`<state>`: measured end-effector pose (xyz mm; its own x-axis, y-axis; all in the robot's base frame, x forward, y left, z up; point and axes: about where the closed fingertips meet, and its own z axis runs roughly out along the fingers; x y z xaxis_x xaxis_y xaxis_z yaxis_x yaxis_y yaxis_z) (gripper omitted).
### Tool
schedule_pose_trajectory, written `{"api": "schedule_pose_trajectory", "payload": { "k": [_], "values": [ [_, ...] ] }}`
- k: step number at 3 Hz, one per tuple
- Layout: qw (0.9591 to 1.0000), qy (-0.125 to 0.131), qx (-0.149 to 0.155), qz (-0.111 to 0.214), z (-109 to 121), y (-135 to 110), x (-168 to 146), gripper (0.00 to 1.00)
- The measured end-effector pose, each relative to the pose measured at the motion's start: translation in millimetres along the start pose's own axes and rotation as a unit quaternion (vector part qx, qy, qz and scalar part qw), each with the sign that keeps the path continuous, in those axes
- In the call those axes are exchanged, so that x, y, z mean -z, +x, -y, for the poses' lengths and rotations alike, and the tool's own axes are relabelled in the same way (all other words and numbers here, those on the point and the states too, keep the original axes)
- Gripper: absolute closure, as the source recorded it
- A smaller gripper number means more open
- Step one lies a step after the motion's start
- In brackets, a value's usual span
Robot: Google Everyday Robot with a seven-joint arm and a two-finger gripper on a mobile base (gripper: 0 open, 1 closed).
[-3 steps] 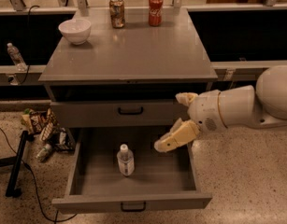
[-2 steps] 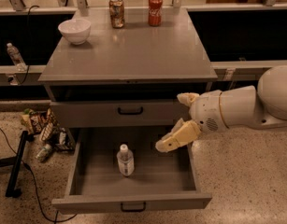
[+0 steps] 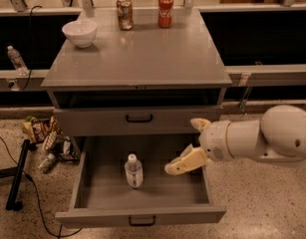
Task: Pick blue plastic bottle from middle drawer and place on counter
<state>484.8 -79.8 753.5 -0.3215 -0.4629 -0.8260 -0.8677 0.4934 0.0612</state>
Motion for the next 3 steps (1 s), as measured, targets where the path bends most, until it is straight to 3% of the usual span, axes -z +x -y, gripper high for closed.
{"api": "schedule_pose_trajectory", "payload": {
  "k": [1, 2, 3],
  "values": [
    [0.9999, 0.011, -0.002, 0.01, 12, 48, -28, 0.0],
    [0.9997, -0.003, 0.018, 0.015, 18, 77, -51, 0.0],
    [0.9997, 0.003, 0.023, -0.002, 36, 97, -84, 0.0]
  ]
}}
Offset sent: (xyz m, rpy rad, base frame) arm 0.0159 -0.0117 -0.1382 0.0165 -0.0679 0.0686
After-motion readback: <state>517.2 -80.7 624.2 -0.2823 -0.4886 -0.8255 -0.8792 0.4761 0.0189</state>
